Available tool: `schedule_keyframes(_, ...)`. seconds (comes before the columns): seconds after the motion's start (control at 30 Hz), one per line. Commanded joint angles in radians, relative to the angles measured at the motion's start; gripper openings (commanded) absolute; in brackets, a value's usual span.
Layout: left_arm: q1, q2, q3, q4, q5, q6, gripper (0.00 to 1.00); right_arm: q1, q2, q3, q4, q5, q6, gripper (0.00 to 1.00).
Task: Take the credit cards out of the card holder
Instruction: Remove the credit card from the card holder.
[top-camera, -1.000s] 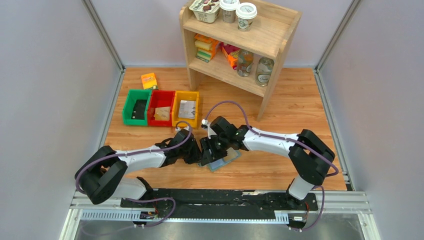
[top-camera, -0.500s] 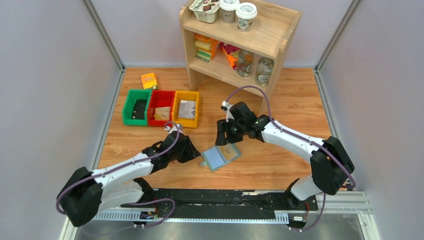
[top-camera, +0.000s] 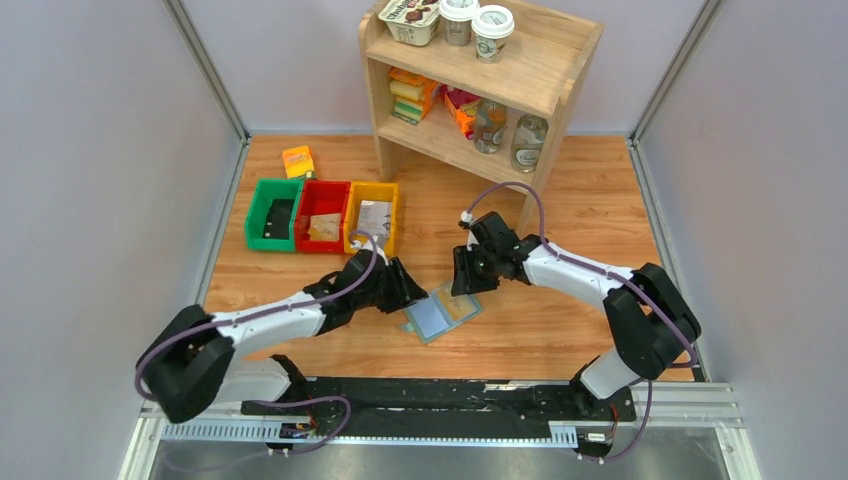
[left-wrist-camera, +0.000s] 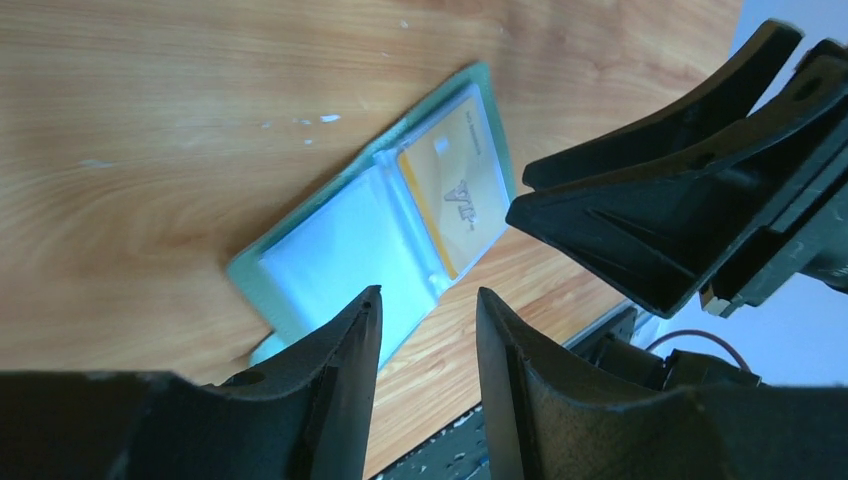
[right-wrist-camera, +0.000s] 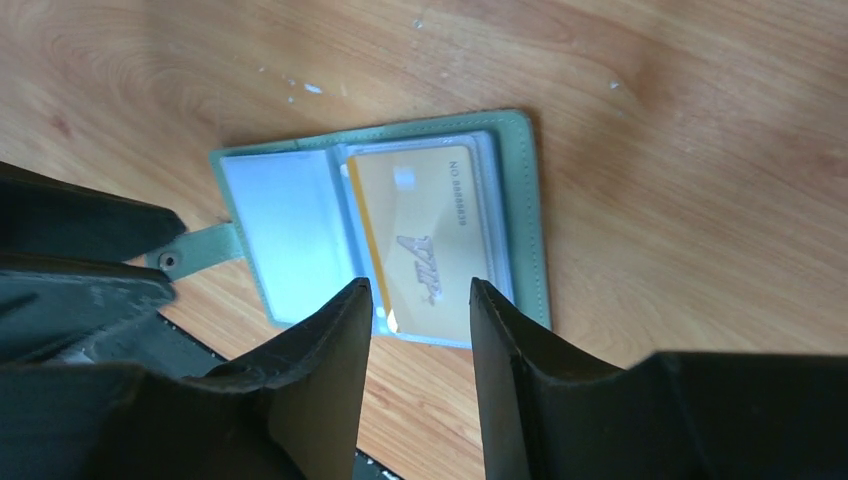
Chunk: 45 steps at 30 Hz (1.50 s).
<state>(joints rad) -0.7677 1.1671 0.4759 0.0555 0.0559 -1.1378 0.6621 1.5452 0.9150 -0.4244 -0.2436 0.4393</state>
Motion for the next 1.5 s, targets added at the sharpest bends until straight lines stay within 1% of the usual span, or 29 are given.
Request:
schedule_keyframes(0.0,-0.036,0.152,0.085,0.188,0.088,-0.048,0.48,-0.018,0.012,-0.013,0.052,0.036,-0.02,0.43)
schedule_keyframes(0.07,-0.044,0.233,0.107,0.202,0.084,-0.066,0.47,-0.019,0.019,-0.018,0.056,0.033,-0.02,0.43)
schedule_keyframes(0.13,-0.047,0.279,0.107,0.24,0.09,-0.098,0.47,-0.019,0.029,-0.025,0.065,0.024,-0.02,0.43)
schedule_keyframes(0.23,-0.05,0.327,0.093,0.3,0.094,-0.138,0.46,-0.019,0.038,-0.041,0.079,0.017,-0.014,0.43)
schedule_keyframes(0.4,-0.053,0.41,0.093,0.331,0.104,-0.171,0.46,-0.019,0.039,-0.068,0.102,-0.011,0.007,0.43)
schedule_keyframes(0.7,-0.053,0.437,0.058,0.349,0.078,-0.2,0.45,-0.018,0.006,-0.134,0.177,-0.095,0.075,0.4)
schedule_keyframes(0.9,-0.053,0.434,0.035,0.449,0.111,-0.211,0.44,-0.018,0.027,-0.157,0.21,-0.108,0.11,0.39)
schedule_keyframes(1.0,-0.053,0.408,0.003,0.541,0.108,-0.226,0.38,-0.018,0.03,-0.169,0.223,-0.111,0.124,0.39)
schedule_keyframes(1.23,-0.059,0.361,-0.013,0.655,0.11,-0.231,0.22,-0.018,0.044,-0.185,0.245,-0.118,0.163,0.4)
schedule_keyframes(1.37,-0.065,0.362,-0.022,0.698,0.11,-0.231,0.17,-0.018,0.052,-0.199,0.269,-0.129,0.196,0.4)
schedule_keyframes(1.47,-0.065,0.381,-0.033,0.722,0.113,-0.232,0.15,-0.018,0.065,-0.205,0.289,-0.144,0.219,0.4)
